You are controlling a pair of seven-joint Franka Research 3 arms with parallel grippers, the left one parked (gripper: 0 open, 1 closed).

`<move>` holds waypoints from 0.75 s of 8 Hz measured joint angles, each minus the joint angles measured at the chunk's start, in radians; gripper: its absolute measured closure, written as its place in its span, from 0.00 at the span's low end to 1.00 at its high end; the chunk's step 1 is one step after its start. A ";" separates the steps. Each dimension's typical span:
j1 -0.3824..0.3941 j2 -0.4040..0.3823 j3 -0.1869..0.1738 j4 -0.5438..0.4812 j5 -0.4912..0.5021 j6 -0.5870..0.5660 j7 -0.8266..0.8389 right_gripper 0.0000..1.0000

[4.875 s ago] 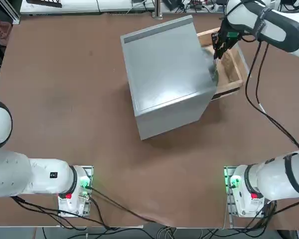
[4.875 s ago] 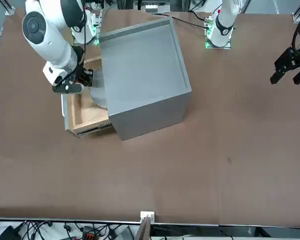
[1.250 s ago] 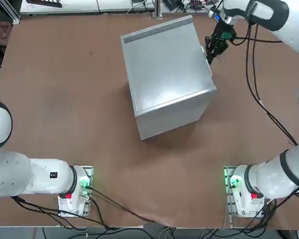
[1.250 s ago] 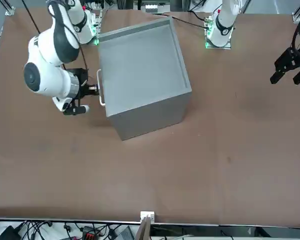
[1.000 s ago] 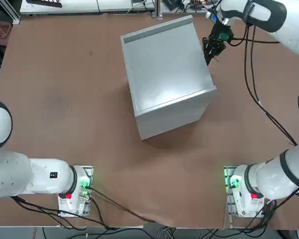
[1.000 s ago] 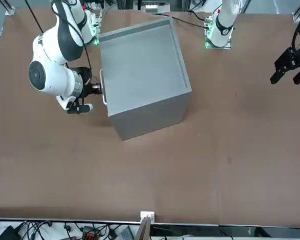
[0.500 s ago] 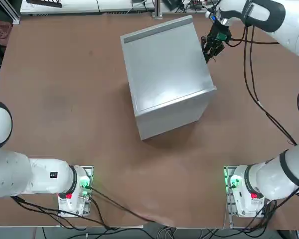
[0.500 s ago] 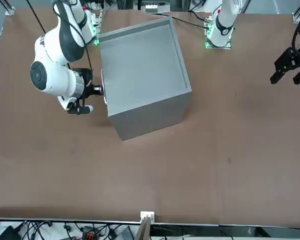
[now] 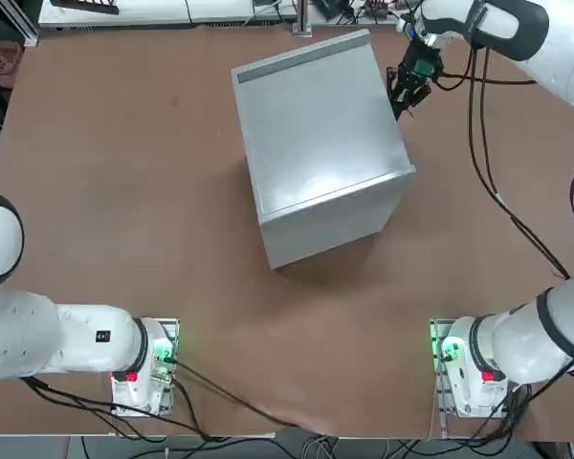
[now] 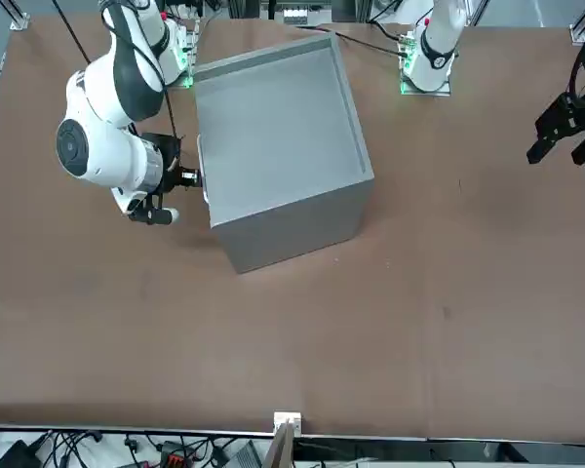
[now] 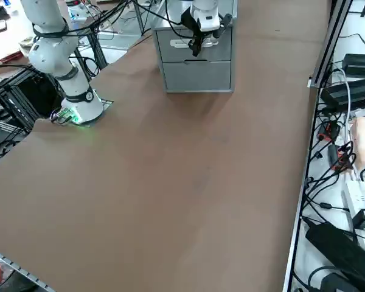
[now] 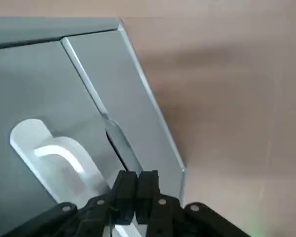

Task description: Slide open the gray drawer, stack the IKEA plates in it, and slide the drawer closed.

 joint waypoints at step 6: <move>-0.070 -0.006 -0.018 0.102 -0.206 0.001 -0.053 1.00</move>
